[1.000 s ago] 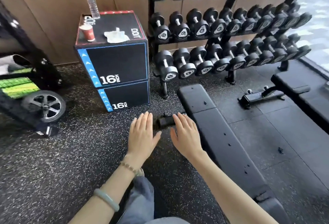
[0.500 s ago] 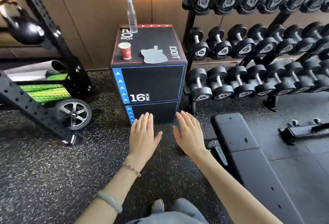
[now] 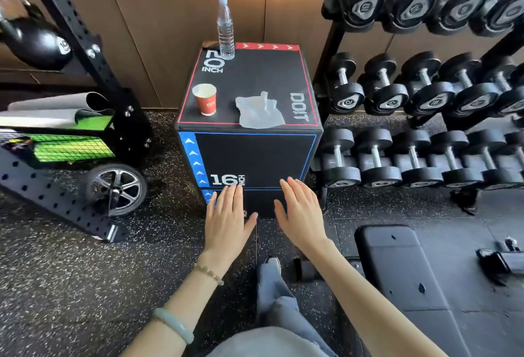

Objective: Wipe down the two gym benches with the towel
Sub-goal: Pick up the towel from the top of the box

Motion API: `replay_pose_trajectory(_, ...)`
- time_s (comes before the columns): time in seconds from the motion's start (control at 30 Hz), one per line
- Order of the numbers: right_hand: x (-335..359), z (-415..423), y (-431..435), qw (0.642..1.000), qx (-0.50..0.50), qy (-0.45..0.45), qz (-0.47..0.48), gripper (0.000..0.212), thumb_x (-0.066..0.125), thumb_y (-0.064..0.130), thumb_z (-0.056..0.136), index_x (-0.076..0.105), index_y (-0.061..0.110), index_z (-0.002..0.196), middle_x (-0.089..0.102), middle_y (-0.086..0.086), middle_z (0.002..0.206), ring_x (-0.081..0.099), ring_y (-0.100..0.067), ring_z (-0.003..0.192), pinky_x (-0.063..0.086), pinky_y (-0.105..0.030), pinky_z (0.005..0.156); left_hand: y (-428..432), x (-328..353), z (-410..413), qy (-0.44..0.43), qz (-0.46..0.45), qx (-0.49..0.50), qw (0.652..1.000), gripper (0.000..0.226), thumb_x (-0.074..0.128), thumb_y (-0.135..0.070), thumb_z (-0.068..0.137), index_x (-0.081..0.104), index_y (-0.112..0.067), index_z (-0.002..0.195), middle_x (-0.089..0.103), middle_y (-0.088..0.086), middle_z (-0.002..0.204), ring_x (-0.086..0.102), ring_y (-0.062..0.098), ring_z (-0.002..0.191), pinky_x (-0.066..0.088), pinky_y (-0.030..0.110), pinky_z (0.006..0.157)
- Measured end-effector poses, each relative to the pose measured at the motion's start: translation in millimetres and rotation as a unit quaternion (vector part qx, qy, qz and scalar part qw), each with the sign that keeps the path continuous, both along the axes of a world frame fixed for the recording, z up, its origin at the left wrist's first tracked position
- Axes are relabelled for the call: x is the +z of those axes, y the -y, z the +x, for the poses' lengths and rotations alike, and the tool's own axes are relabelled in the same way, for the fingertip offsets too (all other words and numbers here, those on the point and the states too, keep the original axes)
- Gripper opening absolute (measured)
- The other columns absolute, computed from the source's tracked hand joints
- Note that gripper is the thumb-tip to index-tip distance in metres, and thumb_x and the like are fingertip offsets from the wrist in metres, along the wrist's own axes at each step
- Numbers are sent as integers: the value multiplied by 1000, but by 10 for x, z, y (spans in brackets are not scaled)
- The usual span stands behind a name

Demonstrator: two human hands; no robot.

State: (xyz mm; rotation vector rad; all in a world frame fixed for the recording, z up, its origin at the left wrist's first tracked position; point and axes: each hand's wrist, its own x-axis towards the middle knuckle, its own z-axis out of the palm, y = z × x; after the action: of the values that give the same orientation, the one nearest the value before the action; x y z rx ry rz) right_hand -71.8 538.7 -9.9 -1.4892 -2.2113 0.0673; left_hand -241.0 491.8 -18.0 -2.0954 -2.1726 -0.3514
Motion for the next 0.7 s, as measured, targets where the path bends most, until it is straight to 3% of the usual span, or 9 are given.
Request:
replay_pose_trajectory(0.37,-8,-43,-1724,999,36,-10,-2,46,44,30,87,61,2,119,62,-15,120,58,-33,113,48,-42,94,-1653,49,-20,-1,20,42,999,67,63,-44,84,48,0,133,52,15,136,47,28,127,30,46,110)
replay_pose_trajectory(0.7,-170,-253,-2482,997,67,-7,-37,45,44,29,87,60,3,120,62,-14,122,57,-32,114,46,-40,95,-2320,-44,-239,4,-37,79,996,68,63,-43,84,47,0,134,50,15,137,46,29,127,29,47,110)
